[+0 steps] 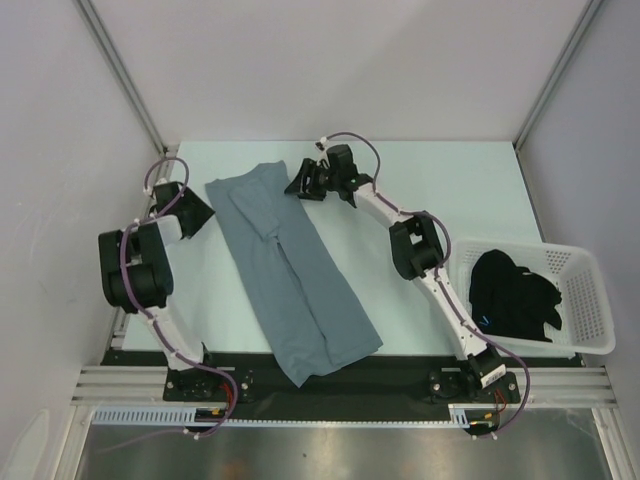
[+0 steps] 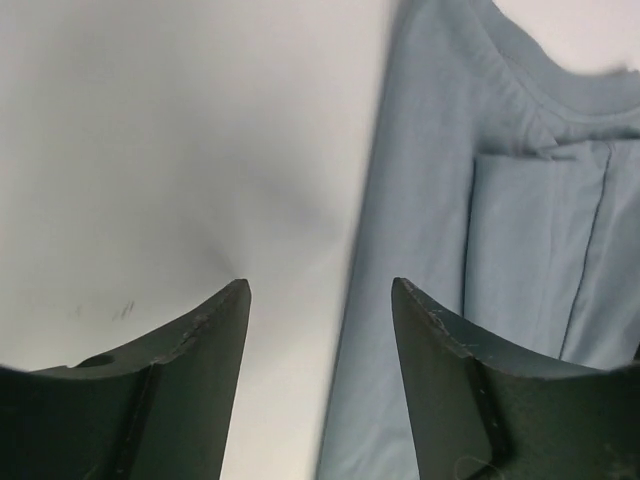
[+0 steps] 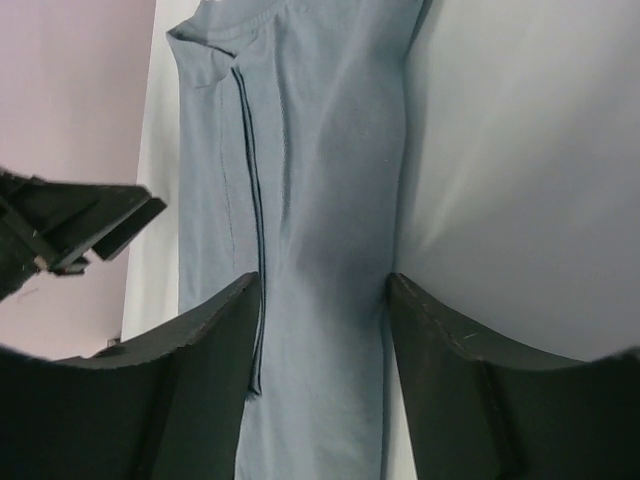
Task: Fold and stack the t-shirts
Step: Fold the tshirt
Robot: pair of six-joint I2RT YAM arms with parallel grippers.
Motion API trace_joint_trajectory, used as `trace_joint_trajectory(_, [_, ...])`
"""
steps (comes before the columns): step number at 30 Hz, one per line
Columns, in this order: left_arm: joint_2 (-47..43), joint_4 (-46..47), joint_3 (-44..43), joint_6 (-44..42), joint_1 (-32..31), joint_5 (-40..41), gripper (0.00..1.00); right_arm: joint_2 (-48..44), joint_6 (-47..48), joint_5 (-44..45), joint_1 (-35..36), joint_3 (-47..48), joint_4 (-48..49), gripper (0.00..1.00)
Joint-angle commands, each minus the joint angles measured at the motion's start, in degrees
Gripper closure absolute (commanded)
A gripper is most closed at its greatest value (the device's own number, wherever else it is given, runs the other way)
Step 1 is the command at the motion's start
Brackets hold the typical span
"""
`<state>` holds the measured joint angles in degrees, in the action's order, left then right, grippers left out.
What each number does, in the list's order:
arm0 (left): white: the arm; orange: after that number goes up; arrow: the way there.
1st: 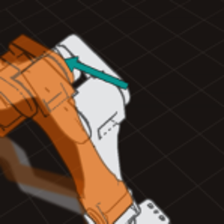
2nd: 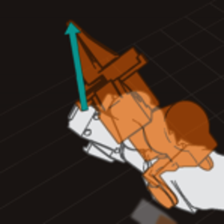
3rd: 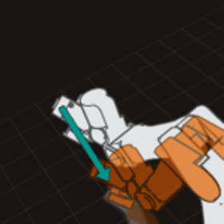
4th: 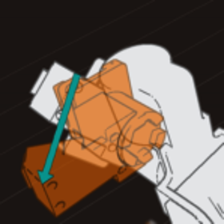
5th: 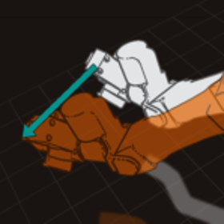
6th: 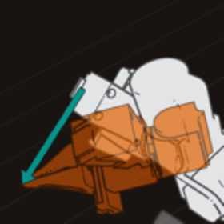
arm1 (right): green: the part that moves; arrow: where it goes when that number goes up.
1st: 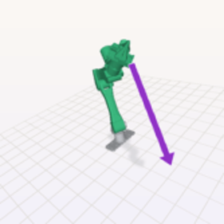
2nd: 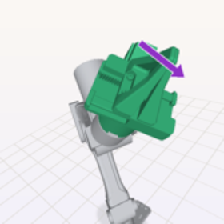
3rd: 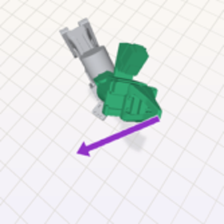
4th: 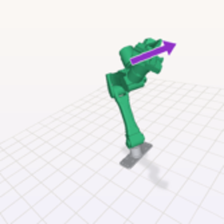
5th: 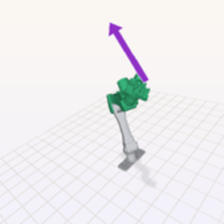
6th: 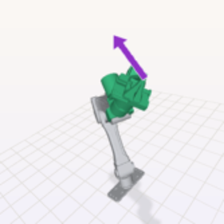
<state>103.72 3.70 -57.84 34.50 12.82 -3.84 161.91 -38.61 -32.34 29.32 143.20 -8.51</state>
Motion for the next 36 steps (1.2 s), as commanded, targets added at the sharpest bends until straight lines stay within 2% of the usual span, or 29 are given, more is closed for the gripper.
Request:
trace_joint_trajectory(1, [5.4, 4.7, -7.1, 0.9, 0.6, -6.2, 0.37, 2.3, -2.2, 0.4, 1.1, 2.3, 1.3, 0.42])
trace_joint_trajectory(5, [11.8, 5.3, -12.5, 3.4, 1.0, -8.4, 0.51, 3.3, -3.7, 1.0, 0.8, 2.4, 2.4, 0.46])
trace_joint_trajectory(7, [15.5, 7.8, -14.7, 5.7, 1.5, -11.7, 0.52, 4.1, -4.8, 1.0, 0.7, 2.8, 3.2, 0.51])
trace_joint_trajectory(8, [16.9, 7.8, -15.8, 7.2, 1.5, -12.6, 0.52, 4.5, -5.5, 0.5, 0.6, 2.9, 3.7, 0.56])
trace_joint_trajectory(9, [21.5, 5.7, -20.3, 10.7, 1.5, -15.1, 0.53, 5.3, -6.6, -0.4, 0.4, 3.1, 4.6, 0.65])
trace_joint_trajectory(11, [22.4, 5.4, -22.0, 11.4, 1.5, -16.5, 0.55, 5.4, -6.7, -0.5, 0.4, 3.1, 4.8, 0.67])
trace_joint_trajectory(13, [24.3, 6.2, -22.8, 13.4, 1.5, -17.8, 0.63, 5.4, -7.0, -0.5, 0.4, 3.0, 4.7, 0.77])
trace_joint_trajectory(17, [27.7, 8.1, -25.1, 16.5, 1.2, -20.4, 0.82, 2.9, -7.8, 0.9, -1.1, 0.4, 5.3, 0.82])
trace_joint_trajectory(20, [30.6, 8.6, -29.1, 18.1, 0.3, -22.2, 0.98, -1.4, -7.5, 4.1, -2.9, -5.5, 7.4, 0.9])
trace_joint_trajectory(21, [31.2, 9.0, -30.0, 18.8, -0.1, -22.4, 1.0, -2.5, -7.4, 5.5, -3.3, -6.9, 7.8, 0.92])
trace_joint_trajectory(26, [36.3, 8.3, -40.2, 21.8, -5.1, -22.1, 1.0, -9.8, -5.5, 10.3, -5.8, -19.2, 12.5, 0.99])
trace_joint_trajectory(34, [50.9, 4.7, -65.3, 30.2, -14.0, -21.8, 1.0, -21.8, -5.9, 17.2, -12.1, -36.8, 17.0, 0.99])
trace_joint_trajectory(36, [52.9, 4.8, -68.2, 32.3, -15.6, -21.2, 1.0, -22.6, -5.5, 16.5, -13.1, -39.5, 16.6, 0.99])
